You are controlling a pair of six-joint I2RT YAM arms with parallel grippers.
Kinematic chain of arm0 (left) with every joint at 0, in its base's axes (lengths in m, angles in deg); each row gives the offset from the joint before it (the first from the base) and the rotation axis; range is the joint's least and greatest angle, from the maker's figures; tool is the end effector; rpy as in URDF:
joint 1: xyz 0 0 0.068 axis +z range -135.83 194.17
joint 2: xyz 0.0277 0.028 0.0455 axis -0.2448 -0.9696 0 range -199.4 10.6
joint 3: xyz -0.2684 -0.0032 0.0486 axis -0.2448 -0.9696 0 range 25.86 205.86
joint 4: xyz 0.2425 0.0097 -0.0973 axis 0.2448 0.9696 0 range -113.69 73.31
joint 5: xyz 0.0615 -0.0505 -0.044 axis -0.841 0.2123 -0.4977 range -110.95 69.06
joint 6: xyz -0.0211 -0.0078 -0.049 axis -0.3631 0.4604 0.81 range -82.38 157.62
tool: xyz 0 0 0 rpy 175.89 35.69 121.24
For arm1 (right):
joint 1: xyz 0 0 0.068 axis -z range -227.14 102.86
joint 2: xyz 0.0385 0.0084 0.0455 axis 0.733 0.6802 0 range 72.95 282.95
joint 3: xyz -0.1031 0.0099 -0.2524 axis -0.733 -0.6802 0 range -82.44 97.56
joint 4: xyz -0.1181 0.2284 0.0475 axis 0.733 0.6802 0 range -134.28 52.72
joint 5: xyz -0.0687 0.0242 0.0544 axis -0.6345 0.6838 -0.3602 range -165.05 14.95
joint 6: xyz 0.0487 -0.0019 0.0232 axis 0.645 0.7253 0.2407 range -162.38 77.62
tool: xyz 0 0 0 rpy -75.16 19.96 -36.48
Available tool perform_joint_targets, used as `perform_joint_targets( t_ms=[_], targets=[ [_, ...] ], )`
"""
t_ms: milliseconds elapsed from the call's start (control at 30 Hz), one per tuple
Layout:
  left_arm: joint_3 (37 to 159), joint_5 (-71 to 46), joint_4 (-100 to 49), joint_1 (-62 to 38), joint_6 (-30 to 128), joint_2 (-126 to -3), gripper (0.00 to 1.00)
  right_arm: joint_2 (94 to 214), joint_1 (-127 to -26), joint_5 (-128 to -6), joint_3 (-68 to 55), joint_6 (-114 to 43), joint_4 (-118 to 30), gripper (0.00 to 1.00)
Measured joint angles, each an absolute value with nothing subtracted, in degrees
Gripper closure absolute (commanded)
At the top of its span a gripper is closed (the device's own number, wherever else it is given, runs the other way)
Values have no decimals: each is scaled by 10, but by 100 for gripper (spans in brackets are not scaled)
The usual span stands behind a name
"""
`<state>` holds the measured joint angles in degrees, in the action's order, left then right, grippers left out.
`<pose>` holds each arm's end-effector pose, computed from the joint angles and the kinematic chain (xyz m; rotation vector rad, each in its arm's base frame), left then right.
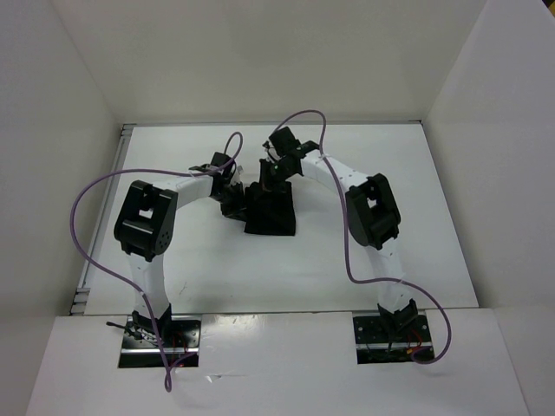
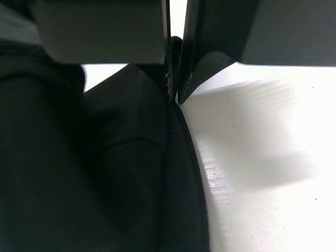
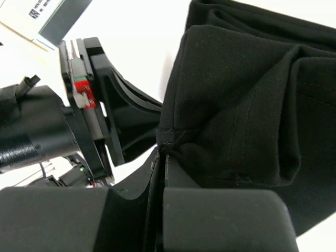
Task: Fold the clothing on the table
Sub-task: Fold the skirt
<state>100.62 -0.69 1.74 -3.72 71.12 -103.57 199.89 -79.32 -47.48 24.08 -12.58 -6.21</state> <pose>0.3781 -0.1350 0.1480 -0.2704 2.7988 -0.7241 0.4012 0.2719 0.2053 -0.2476 2.7457 0.9779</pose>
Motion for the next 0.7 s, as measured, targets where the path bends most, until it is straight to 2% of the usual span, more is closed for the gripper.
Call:
perform_joint_targets(
  t_ms=[167, 200, 267, 333, 433, 467, 633, 700],
  targets=[
    [1004, -4, 16, -37, 711, -1035, 85, 2019, -814, -475, 255, -119, -66, 100],
    [1004, -5, 16, -37, 711, -1035, 85, 2022, -817, -475, 256, -119, -67, 96],
    [1002, -4, 16, -37, 711, -1034, 85, 2030, -824, -474, 260, -116, -67, 75],
    [1001, -5, 16, -37, 710, -1032, 85, 2038, -828, -471, 264, -115, -68, 72],
    [1001, -12, 32, -32, 705, -1027, 85, 2042, -830, -455, 264, -112, -70, 62],
    [1001, -18, 39, -28, 702, -1022, 83, 2041, -830, -446, 264, -108, -74, 53],
    [1008, -87, 99, 2, 678, -964, 80, 1993, -828, -409, 257, -87, -86, 53],
    [1031, -119, 127, 12, 668, -936, 80, 1944, -827, -410, 237, -83, -90, 64]
  ],
)
